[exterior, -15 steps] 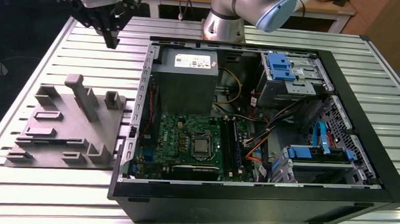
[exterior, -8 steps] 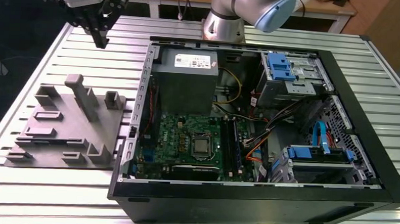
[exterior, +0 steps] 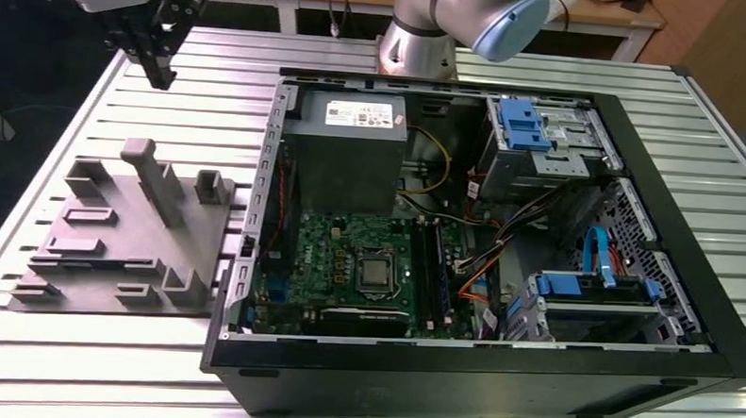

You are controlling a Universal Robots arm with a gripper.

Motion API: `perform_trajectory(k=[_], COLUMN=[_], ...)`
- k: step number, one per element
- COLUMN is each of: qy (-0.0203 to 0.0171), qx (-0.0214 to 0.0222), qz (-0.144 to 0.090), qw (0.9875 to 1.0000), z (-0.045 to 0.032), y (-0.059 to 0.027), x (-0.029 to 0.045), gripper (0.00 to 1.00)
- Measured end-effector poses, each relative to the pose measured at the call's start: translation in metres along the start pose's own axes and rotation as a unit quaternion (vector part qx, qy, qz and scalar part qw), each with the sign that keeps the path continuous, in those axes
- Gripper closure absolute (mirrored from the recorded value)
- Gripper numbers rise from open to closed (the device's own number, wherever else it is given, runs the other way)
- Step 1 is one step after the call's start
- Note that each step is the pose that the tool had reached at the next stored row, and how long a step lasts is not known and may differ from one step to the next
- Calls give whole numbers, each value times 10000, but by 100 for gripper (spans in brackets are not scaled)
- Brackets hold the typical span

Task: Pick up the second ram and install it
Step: 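Reach for the second ram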

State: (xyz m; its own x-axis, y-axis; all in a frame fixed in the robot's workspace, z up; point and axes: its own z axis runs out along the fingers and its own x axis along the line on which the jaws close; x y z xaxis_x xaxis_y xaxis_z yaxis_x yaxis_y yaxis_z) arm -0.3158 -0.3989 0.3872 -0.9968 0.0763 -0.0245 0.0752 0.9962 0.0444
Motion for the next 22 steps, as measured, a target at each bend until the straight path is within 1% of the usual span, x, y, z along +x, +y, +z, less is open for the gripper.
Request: perform_trajectory(k=[6,10,16,22], qy=[0,1,0,0], qx=[0,0,0,0], qz=[-1,0,-1,0], qw=[10000,10000,10000,10000], z=[3,8,38,55], y=[-12,-19,-39,-108], x=[156,240,307,342], gripper=[93,93,93,93])
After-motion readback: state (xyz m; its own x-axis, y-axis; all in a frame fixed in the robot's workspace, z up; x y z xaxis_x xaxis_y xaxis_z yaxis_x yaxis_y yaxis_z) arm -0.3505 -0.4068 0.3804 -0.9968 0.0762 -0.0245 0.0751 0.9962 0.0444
